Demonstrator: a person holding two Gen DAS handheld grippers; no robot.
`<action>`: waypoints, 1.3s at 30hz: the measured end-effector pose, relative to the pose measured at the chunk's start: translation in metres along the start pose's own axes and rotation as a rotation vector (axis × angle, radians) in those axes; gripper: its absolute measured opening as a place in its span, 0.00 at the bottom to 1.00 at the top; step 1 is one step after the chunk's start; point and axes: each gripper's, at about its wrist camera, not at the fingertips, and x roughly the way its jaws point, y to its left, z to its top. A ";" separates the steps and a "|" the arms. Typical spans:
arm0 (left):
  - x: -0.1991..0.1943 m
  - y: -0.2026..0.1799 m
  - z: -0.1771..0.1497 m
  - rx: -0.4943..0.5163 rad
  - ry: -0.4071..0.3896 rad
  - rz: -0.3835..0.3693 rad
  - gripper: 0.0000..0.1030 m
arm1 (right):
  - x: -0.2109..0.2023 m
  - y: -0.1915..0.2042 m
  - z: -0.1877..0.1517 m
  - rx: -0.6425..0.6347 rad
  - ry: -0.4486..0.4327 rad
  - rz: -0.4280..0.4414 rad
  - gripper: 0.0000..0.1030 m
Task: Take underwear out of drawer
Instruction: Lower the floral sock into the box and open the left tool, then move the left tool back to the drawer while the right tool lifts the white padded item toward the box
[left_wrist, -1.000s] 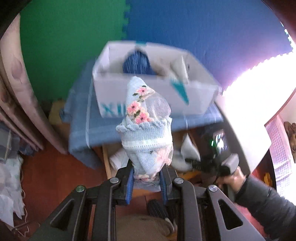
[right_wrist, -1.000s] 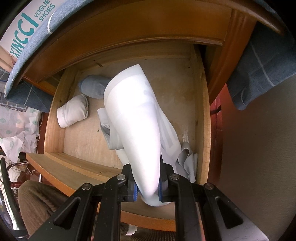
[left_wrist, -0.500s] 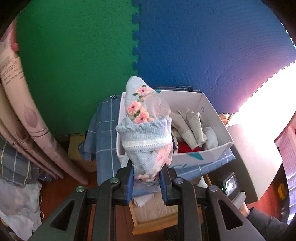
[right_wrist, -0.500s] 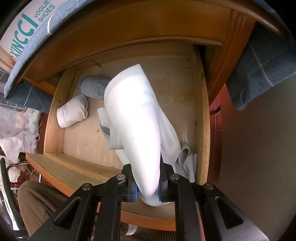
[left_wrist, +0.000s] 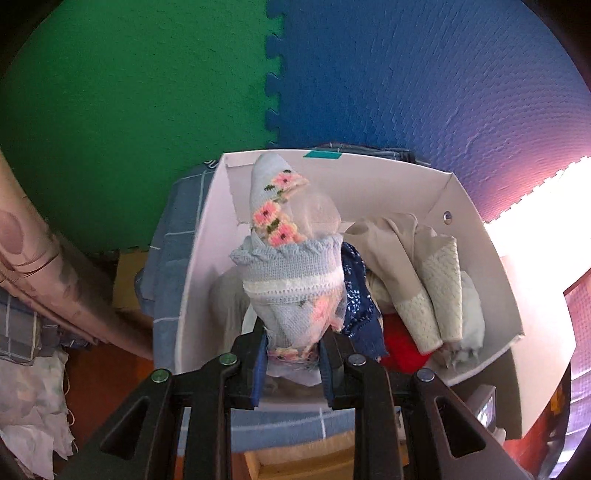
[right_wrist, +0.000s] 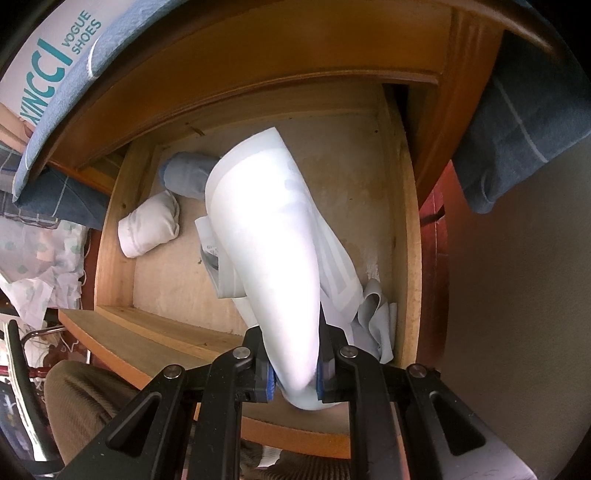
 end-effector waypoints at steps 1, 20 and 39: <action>0.004 -0.001 0.001 -0.003 0.007 -0.003 0.23 | 0.000 0.000 0.000 0.003 0.002 0.004 0.14; 0.000 0.003 0.005 -0.028 -0.053 0.026 0.41 | 0.003 0.003 0.001 -0.005 0.010 -0.009 0.14; -0.051 0.014 -0.025 -0.050 -0.105 0.026 0.44 | 0.004 0.004 0.001 -0.008 0.008 -0.013 0.14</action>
